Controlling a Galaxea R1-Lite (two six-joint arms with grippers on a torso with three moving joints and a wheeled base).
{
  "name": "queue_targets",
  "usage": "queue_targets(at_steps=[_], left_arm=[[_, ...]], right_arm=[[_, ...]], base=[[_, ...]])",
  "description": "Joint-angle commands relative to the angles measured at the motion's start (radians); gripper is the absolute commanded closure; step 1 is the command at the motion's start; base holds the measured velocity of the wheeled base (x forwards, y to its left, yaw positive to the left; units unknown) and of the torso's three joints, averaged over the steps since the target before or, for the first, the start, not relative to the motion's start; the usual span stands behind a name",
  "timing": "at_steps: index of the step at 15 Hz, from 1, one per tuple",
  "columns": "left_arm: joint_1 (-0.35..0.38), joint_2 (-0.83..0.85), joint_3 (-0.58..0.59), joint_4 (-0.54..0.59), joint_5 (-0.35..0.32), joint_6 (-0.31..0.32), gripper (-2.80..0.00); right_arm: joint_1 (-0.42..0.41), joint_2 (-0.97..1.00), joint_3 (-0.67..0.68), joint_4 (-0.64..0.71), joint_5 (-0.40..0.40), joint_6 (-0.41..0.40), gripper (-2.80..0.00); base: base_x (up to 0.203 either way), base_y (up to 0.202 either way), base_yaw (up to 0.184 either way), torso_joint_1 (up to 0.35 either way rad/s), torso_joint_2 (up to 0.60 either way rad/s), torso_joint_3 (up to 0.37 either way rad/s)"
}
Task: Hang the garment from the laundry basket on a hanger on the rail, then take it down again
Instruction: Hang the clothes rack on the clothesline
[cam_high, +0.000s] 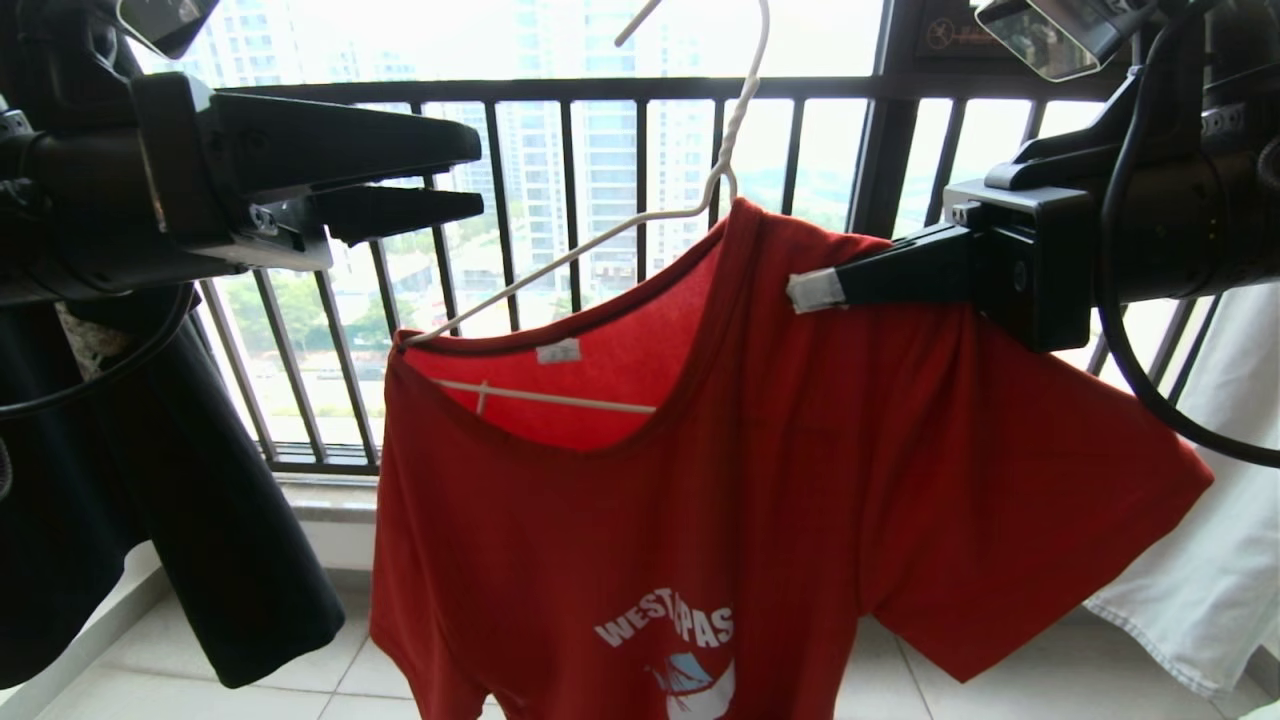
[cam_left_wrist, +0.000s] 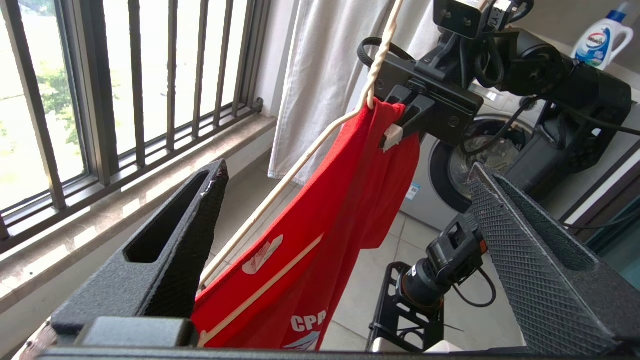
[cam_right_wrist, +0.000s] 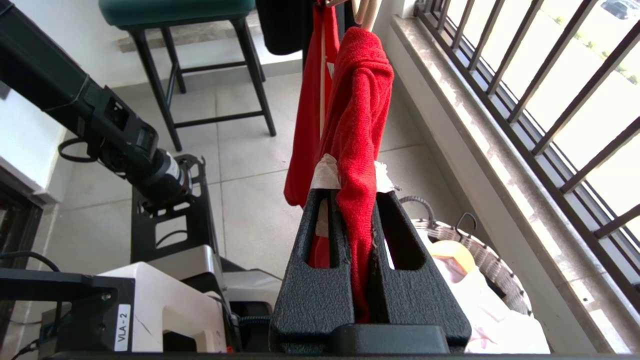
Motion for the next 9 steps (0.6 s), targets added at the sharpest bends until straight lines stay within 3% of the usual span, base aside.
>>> queue_targets(at_steps=[1, 6, 9], left_arm=[[0.000, 0.001, -0.002, -0.003, -0.005, -0.009, 0.00], [0.000, 0.000, -0.013, -0.002, -0.005, -0.020, 0.00], [-0.001, 0.002, -0.033, -0.003, -0.003, -0.085, 0.00]], right_arm=[[-0.001, -0.003, 0.000, 0.003, 0.004, -0.001, 0.00], [-0.001, -0.034, 0.033, -0.003, 0.002, 0.006, 0.00], [-0.002, -0.074, 0.075, -0.102, -0.018, 0.097, 0.00]], base=[[0.000, 0.000, 0.000, 0.000, 0.00, 0.000], [0.000, 0.000, 0.000, 0.000, 0.00, 0.000], [0.000, 0.000, 0.000, 0.000, 0.00, 0.000]])
